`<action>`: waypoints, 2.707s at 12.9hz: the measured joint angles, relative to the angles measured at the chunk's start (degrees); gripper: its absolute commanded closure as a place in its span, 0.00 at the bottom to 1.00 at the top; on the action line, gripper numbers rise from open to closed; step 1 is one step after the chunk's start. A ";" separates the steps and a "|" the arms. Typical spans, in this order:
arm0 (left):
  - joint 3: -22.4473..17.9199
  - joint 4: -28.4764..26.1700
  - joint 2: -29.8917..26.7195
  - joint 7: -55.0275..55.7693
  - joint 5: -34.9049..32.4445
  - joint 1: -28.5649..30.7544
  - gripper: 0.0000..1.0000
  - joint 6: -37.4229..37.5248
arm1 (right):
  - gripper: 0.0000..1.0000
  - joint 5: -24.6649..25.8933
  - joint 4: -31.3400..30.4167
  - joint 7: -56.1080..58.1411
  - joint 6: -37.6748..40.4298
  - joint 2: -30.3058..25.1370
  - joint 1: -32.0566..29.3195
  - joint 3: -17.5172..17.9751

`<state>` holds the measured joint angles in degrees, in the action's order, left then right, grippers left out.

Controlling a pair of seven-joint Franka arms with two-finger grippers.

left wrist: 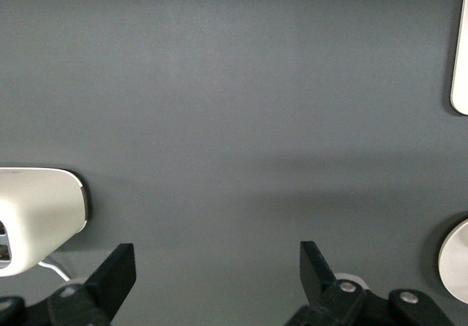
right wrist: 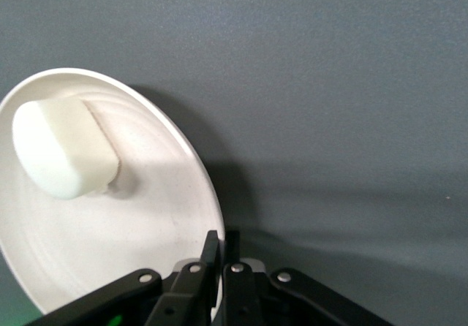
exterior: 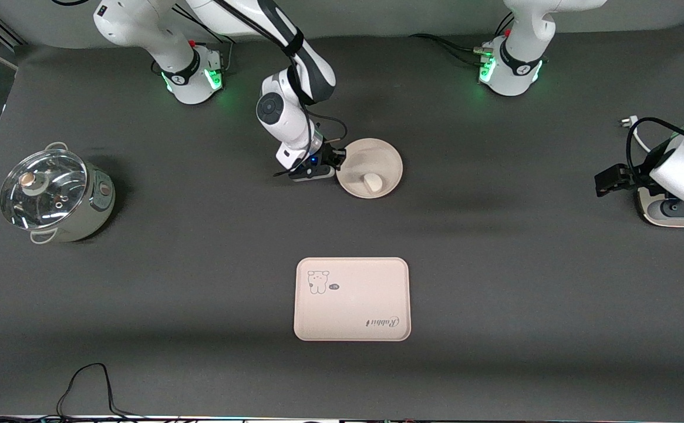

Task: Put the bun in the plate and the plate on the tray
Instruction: 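Lift the plate with the right gripper and carry it toward the tray, then lower the plate onto the tray and open the right gripper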

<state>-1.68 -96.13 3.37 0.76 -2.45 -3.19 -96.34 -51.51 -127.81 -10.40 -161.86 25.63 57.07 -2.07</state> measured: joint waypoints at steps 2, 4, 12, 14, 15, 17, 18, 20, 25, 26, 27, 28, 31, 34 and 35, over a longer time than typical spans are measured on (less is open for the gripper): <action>-0.01 0.17 0.00 0.00 0.00 0.00 0.00 0.00 | 0.97 0.00 0.03 0.00 0.81 -0.28 -0.02 -0.05; -0.08 0.32 0.01 0.00 0.00 0.00 0.00 0.00 | 0.97 0.02 0.16 0.00 4.80 -2.31 -0.54 -0.46; -0.22 0.66 0.27 0.02 0.00 0.00 0.00 0.05 | 0.98 13.16 1.35 0.08 21.71 -13.44 -9.46 -1.99; -0.22 0.68 0.27 0.02 0.00 0.00 0.00 0.05 | 0.98 14.13 4.50 0.08 23.90 -12.76 -12.28 -2.17; -0.22 0.68 0.27 0.02 0.00 0.00 0.00 0.05 | 0.98 14.25 7.14 0.08 24.44 -11.62 -13.53 -2.22; -0.25 0.70 0.28 0.02 0.00 0.00 0.00 0.05 | 0.98 14.43 15.01 0.08 26.20 -6.83 -15.88 -2.76; -0.26 0.71 0.28 0.02 0.00 0.00 0.00 0.06 | 0.98 14.86 20.20 0.08 28.51 -3.39 -16.51 -3.96; -0.27 0.72 0.29 0.02 0.00 0.00 0.00 0.07 | 0.98 15.83 32.34 0.08 34.40 4.55 -17.05 -7.17; -0.29 0.72 0.31 0.03 0.00 0.00 0.00 0.08 | 1.00 15.98 60.17 0.04 43.57 22.28 -21.97 -9.72; -0.29 0.72 0.31 0.03 0.00 0.00 0.00 0.08 | 1.00 15.98 63.78 -0.31 43.78 24.55 -22.67 -9.72; -0.30 0.72 0.32 0.03 0.00 0.00 0.00 0.08 | 1.00 15.98 66.75 -0.90 43.77 26.52 -23.11 -9.72; -0.30 0.73 0.32 0.03 0.00 0.00 0.00 0.08 | 1.00 15.98 68.86 -1.25 43.48 28.22 -23.36 -9.72; -0.30 0.73 0.33 0.03 0.00 0.00 0.00 0.09 | 1.00 15.97 70.41 -1.56 38.87 33.22 -23.50 -9.65; -0.27 0.78 0.33 0.03 0.00 -0.22 0.00 0.09 | 1.00 15.97 71.00 -1.59 35.69 37.55 -23.50 -9.58; -0.27 0.81 0.34 0.03 0.00 -0.28 0.00 0.09 | 1.00 15.97 71.20 -1.66 35.61 38.22 -23.50 -9.58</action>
<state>-1.95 -95.32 3.71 0.79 -2.44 -3.47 -96.25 -35.54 -56.61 -12.06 -126.25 63.86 33.57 -11.65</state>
